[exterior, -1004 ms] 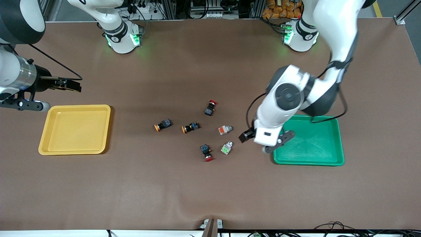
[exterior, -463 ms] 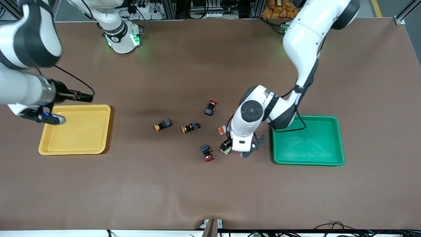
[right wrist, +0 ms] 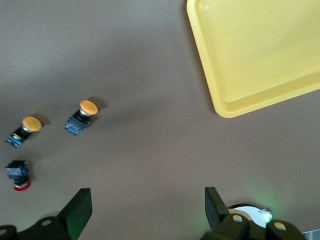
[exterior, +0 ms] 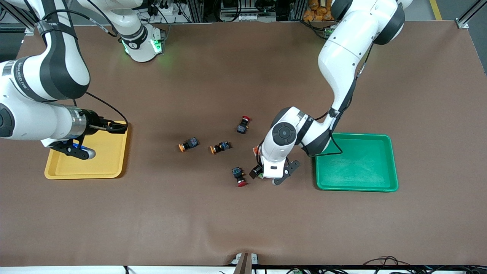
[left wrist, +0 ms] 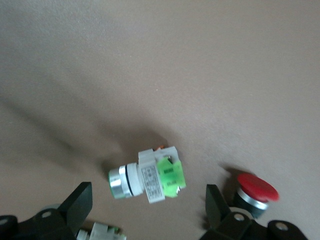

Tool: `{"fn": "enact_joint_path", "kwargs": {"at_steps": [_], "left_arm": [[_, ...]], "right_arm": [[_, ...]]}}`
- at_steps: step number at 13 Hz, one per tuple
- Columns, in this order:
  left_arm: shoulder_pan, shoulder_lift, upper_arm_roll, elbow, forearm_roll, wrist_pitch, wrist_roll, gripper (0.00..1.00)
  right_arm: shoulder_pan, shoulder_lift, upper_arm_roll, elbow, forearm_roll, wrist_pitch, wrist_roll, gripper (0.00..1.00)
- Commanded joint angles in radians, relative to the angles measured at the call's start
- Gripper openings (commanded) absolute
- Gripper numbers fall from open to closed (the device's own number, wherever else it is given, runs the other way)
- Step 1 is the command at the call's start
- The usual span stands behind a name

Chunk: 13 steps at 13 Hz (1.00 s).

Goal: Place green and yellow buttons in trays
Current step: 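Grasp the green button with the left gripper while the right gripper reaches yellow buttons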

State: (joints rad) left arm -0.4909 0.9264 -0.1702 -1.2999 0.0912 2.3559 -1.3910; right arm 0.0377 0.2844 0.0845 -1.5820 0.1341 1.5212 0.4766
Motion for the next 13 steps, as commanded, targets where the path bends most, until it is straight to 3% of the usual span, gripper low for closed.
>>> {"fn": "enact_joint_path", "kwargs": {"at_steps": [1,3,8,9,12,13], "left_arm": [[-0.009,0.041,0.011,0.039,0.016,0.029,-0.065,1.00],[-0.011,0.051,0.011,0.039,0.016,0.058,-0.101,1.00],[-0.026,0.065,0.015,0.037,0.016,0.068,-0.105,1.00],[-0.026,0.063,0.015,0.037,0.016,0.068,-0.100,0.87],[-0.014,0.039,0.015,0.033,0.022,0.040,-0.091,0.14],[-0.006,0.010,0.015,0.031,0.024,-0.004,-0.083,0.04]], "right_arm": [[0.056,0.045,0.001,0.016,0.028,0.055,0.203,1.00],[0.099,0.094,0.001,0.014,0.082,0.147,0.394,1.00],[0.218,0.168,0.000,0.008,0.082,0.257,0.681,1.00],[0.237,0.180,0.000,0.002,0.082,0.276,0.739,1.00],[0.245,0.222,0.000,-0.065,0.076,0.378,0.836,1.00],[0.249,0.223,0.000,-0.099,0.074,0.422,0.838,1.00]]}}
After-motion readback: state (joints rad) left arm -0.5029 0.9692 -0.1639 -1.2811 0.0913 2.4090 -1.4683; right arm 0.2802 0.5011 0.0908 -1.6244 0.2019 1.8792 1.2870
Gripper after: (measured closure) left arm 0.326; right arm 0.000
